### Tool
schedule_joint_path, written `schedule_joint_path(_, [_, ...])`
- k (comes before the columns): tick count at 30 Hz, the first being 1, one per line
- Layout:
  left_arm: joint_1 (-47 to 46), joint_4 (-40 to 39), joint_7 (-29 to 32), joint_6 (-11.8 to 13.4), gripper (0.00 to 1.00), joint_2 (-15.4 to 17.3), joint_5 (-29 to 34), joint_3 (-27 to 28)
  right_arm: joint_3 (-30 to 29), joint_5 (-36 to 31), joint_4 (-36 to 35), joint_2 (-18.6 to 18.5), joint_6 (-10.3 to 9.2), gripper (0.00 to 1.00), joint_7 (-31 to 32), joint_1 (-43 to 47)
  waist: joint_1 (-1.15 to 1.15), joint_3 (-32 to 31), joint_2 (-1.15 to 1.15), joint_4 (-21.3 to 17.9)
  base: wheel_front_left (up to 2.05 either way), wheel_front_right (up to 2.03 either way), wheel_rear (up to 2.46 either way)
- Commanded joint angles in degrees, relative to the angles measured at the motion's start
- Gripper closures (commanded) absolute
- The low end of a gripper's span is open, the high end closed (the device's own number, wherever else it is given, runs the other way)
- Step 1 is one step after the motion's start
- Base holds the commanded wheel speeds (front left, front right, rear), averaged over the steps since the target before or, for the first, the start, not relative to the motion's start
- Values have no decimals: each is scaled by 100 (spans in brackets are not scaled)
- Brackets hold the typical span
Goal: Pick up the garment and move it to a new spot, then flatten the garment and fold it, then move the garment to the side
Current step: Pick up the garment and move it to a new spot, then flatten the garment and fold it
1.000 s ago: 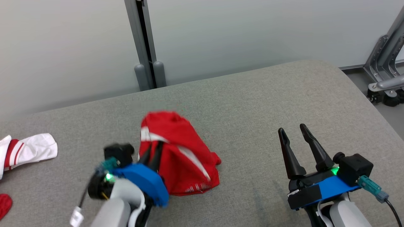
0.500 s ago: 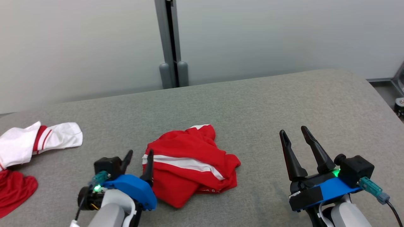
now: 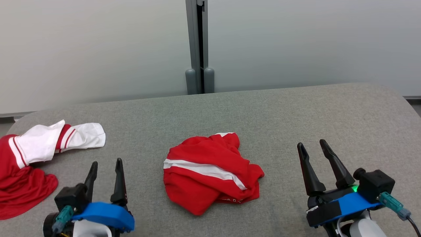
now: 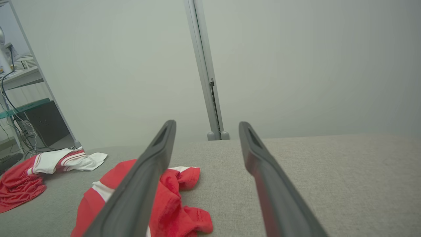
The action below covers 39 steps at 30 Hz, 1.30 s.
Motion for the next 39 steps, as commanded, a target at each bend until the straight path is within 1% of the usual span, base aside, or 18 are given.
schedule_joint_path(1, [152,-142,-36,63,0,-10,56,54,-14,18,27,-51,1,0,-20,92,0,2,0,-3,0,0,0])
schedule_joint_path(4, [509,-522,-41,101,0,-100,171,163,-33,30,30,-101,1,0,-20,98,0,17,0,7,0,0,0])
schedule_joint_path(8, [610,-645,-44,30,0,-184,269,207,-34,18,43,-135,1,0,-20,73,0,17,0,44,0,0,0])
schedule_joint_path(14, [609,-590,-44,-37,0,-242,320,222,-8,1,48,-120,1,0,-20,59,0,-1,0,63,0,0,0])
schedule_joint_path(22, [486,-371,-45,-116,0,-195,307,196,16,40,65,-93,1,0,-20,32,0,-18,0,28,0,0,0])
schedule_joint_path(34, [403,-298,-30,-98,0,-191,284,146,20,46,76,-88,1,0,-20,4,0,-20,0,-32,0,0,0])
schedule_joint_path(36, [355,-321,71,-144,0,-144,298,103,25,49,79,-94,1,0,-20,-14,0,-16,0,-51,0,0,0])
schedule_joint_path(39, [177,-384,373,-330,0,-43,169,67,25,58,73,-86,1,0,-20,-38,0,-8,0,-97,0,0,0])
